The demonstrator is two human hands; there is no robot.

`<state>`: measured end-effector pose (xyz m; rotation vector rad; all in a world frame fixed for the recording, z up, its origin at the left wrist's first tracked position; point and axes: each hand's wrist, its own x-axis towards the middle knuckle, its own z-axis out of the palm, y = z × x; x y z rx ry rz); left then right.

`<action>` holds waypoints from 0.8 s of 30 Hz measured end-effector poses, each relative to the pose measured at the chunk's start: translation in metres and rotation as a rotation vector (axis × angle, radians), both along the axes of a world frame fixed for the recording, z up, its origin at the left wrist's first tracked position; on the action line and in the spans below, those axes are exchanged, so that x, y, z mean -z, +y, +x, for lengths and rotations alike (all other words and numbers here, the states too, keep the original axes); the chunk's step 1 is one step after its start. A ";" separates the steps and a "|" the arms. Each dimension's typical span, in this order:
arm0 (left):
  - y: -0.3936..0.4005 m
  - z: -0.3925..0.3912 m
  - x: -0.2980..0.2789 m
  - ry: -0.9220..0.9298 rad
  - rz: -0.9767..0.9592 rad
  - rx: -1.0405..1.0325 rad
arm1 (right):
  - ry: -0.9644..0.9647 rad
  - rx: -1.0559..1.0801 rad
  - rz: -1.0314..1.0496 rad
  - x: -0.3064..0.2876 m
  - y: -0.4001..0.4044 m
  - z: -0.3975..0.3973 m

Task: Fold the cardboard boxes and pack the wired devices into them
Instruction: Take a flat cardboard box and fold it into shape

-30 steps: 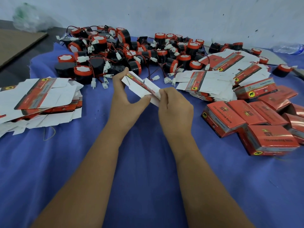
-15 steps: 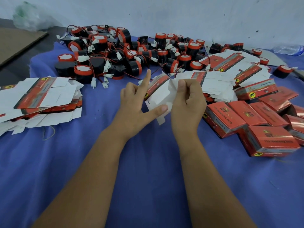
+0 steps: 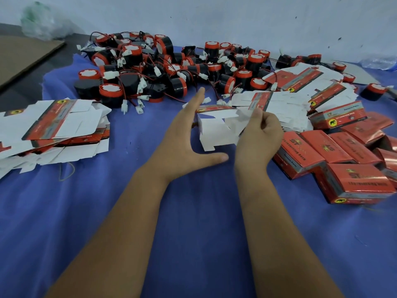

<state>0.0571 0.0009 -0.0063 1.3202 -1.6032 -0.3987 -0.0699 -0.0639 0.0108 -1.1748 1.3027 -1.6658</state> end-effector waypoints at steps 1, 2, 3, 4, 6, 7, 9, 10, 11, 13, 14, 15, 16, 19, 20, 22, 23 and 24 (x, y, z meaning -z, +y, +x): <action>-0.002 -0.001 0.002 -0.051 -0.010 -0.005 | -0.062 0.000 0.051 0.000 -0.001 -0.001; -0.005 -0.001 0.004 -0.089 -0.026 -0.029 | -0.125 -0.008 0.098 -0.001 -0.002 -0.001; -0.007 0.000 0.005 -0.117 -0.047 -0.068 | -0.182 -0.020 0.134 -0.001 -0.002 -0.001; -0.009 0.000 0.006 -0.146 -0.076 -0.111 | -0.225 -0.041 0.155 -0.002 -0.001 -0.001; -0.009 0.000 0.005 -0.167 -0.122 -0.177 | -0.276 -0.118 0.150 -0.005 0.000 -0.001; -0.009 0.000 0.005 -0.136 -0.133 -0.199 | -0.283 -0.173 0.129 -0.006 0.000 -0.001; -0.008 0.000 0.002 -0.036 -0.154 -0.240 | -0.263 -0.319 0.077 -0.008 0.003 0.000; -0.008 0.000 0.000 0.016 -0.163 -0.260 | -0.238 -0.404 0.055 -0.008 0.006 0.002; -0.008 0.000 -0.003 0.072 -0.173 -0.276 | -0.197 -0.478 0.029 -0.008 0.009 0.004; -0.009 0.001 -0.008 0.207 -0.195 -0.284 | -0.044 -0.564 -0.041 -0.004 0.014 0.010; -0.008 0.000 -0.010 0.297 -0.200 -0.277 | 0.049 -0.578 -0.069 -0.002 0.017 0.013; -0.007 0.000 -0.011 0.390 -0.201 -0.265 | 0.124 -0.583 -0.075 0.000 0.018 0.014; -0.006 0.000 -0.013 0.468 -0.204 -0.258 | 0.164 -0.589 -0.061 0.002 0.020 0.016; -0.001 0.001 -0.013 0.596 -0.212 -0.245 | 0.092 -0.667 -0.033 0.002 0.021 0.015; 0.000 0.000 -0.014 0.614 -0.197 -0.226 | 0.021 -0.711 -0.045 0.002 0.021 0.015; 0.001 -0.002 -0.015 0.600 -0.143 -0.178 | -0.083 -0.770 -0.055 0.001 0.022 0.016; 0.002 -0.003 -0.015 0.589 -0.114 -0.156 | -0.114 -0.779 -0.035 0.001 0.022 0.017; 0.002 -0.004 -0.015 0.587 -0.089 -0.136 | -0.145 -0.780 -0.004 0.000 0.023 0.017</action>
